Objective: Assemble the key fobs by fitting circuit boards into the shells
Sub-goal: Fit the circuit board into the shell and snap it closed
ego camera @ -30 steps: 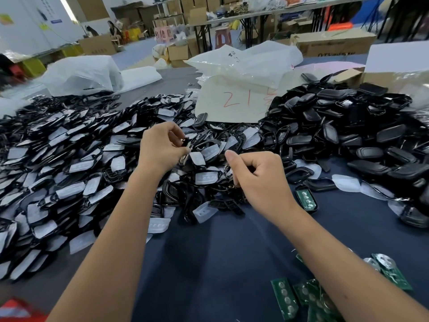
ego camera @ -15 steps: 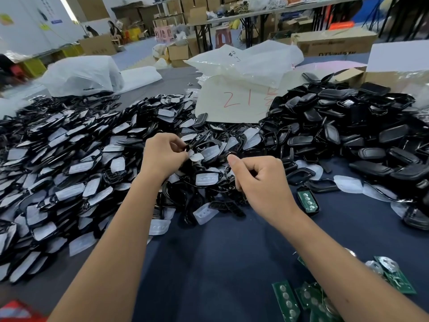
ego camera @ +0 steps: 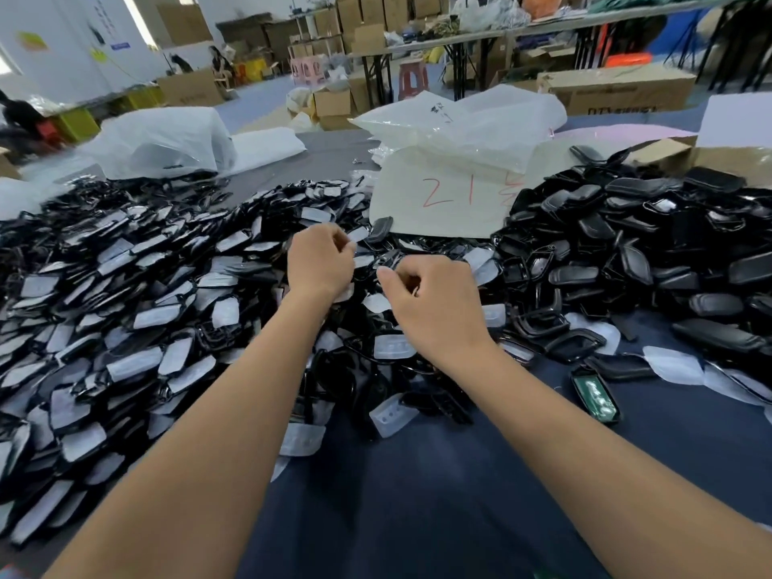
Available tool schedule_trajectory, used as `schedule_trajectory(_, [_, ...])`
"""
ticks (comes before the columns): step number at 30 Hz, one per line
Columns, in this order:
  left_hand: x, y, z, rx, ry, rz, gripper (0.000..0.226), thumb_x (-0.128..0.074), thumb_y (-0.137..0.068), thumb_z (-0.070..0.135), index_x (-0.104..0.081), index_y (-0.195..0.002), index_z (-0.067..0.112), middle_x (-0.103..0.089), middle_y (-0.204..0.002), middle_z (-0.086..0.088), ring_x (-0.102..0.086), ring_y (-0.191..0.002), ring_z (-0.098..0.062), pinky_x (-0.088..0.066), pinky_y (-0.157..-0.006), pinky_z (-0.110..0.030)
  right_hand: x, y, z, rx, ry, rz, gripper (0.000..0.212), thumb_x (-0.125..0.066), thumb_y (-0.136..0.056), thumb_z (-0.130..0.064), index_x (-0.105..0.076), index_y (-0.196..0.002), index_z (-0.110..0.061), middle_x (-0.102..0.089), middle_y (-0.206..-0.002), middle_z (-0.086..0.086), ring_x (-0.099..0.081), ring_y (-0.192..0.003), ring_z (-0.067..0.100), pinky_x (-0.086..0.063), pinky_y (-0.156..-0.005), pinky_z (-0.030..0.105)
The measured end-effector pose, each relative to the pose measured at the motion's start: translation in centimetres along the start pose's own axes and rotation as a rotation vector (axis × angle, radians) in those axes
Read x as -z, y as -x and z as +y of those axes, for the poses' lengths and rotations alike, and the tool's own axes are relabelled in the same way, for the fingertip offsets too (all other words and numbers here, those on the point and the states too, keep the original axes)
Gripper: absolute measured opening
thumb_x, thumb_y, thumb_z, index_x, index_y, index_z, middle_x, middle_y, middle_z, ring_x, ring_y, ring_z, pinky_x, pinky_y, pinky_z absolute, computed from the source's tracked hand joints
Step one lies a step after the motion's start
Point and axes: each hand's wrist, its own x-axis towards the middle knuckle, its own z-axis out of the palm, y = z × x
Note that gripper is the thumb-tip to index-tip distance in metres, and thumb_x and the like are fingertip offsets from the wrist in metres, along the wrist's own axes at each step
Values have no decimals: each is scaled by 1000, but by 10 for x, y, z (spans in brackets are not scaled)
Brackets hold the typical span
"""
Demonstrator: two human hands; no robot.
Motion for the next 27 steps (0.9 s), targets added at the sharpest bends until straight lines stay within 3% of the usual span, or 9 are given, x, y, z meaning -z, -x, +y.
schedule_trajectory(3, [-17, -20, 3, -21, -41, -52, 5, -70, -93, 20, -74, -93, 17, -75, -95, -4, -66, -95, -22, -43, -80, -27, -9, -16, 3, 0, 156, -34, 12, -64, -97, -32, -67, -92, -22, -66, -87, -6, -61, -86, 17, -47, -74, 33])
schedule_trajectory(6, [-27, -41, 5, -1, -70, -89, 12, -69, -93, 16, -74, -104, 16, -74, -108, -6, -66, -107, -27, -46, -84, -30, -14, -32, 6, 13, 224, -58, 11, -63, -97, -29, -66, -106, -22, -62, -101, 0, -55, -103, 23, -44, -79, 33])
schedule_trajectory(9, [-32, -55, 9, 6, -117, -152, 22, -69, -90, 17, -73, -111, 15, -72, -114, -7, -65, -110, -28, -52, -89, -35, -15, -45, 4, 36, 194, -40, 12, -63, -95, -24, -68, -106, -19, -62, -101, 2, -59, -100, 24, -52, -83, 38])
schedule_trajectory(11, [-33, -61, 10, -15, -150, -110, 19, -68, -89, 18, -75, -107, 14, -72, -111, -7, -63, -111, -28, -53, -91, -37, -16, -53, 3, 48, 184, -29, 12, -63, -94, -21, -68, -104, -18, -64, -99, 2, -61, -96, 23, -54, -84, 39])
schedule_trajectory(14, [-29, -67, 3, -35, -426, 13, 26, -62, -90, 12, -71, -115, 13, -65, -121, -12, -51, -124, -32, -49, -95, -37, -17, -60, 4, 42, 148, -23, 11, -63, -94, -18, -70, -101, -19, -66, -97, 0, -63, -91, 20, -55, -82, 37])
schedule_trajectory(16, [-23, -72, -6, -21, -597, -22, 32, -60, -92, 11, -65, -123, 12, -58, -130, -13, -46, -128, -33, -49, -95, -40, -19, -63, 4, 47, 128, -28, 10, -63, -94, -17, -71, -100, -19, -67, -94, -1, -63, -88, 17, -55, -81, 35])
schedule_trajectory(19, [-19, -74, -18, -19, -660, -76, 35, -57, -95, 5, -62, -129, 11, -57, -133, -14, -48, -129, -33, -50, -96, -42, -25, -64, 2, 54, 80, -32, 9, -64, -93, -14, -72, -93, -18, -68, -85, -4, -64, -80, 14, -56, -76, 34])
schedule_trajectory(24, [-10, -69, -25, -57, -622, 30, 37, -56, -89, -9, -74, -115, 12, -71, -112, -13, -62, -112, -34, -54, -85, -40, -32, -60, 2, 55, 35, -52, 13, -64, -92, -12, -72, -84, -18, -68, -74, -9, -65, -74, 12, -58, -74, 37])
schedule_trajectory(27, [3, -59, -19, -58, -497, 74, 22, -59, -91, -5, -73, -101, 9, -71, -97, -14, -65, -99, -36, -50, -75, -41, -27, -57, 6, 36, 31, -38, 14, -63, -92, -11, -73, -84, -18, -69, -74, -9, -65, -73, 10, -59, -73, 36])
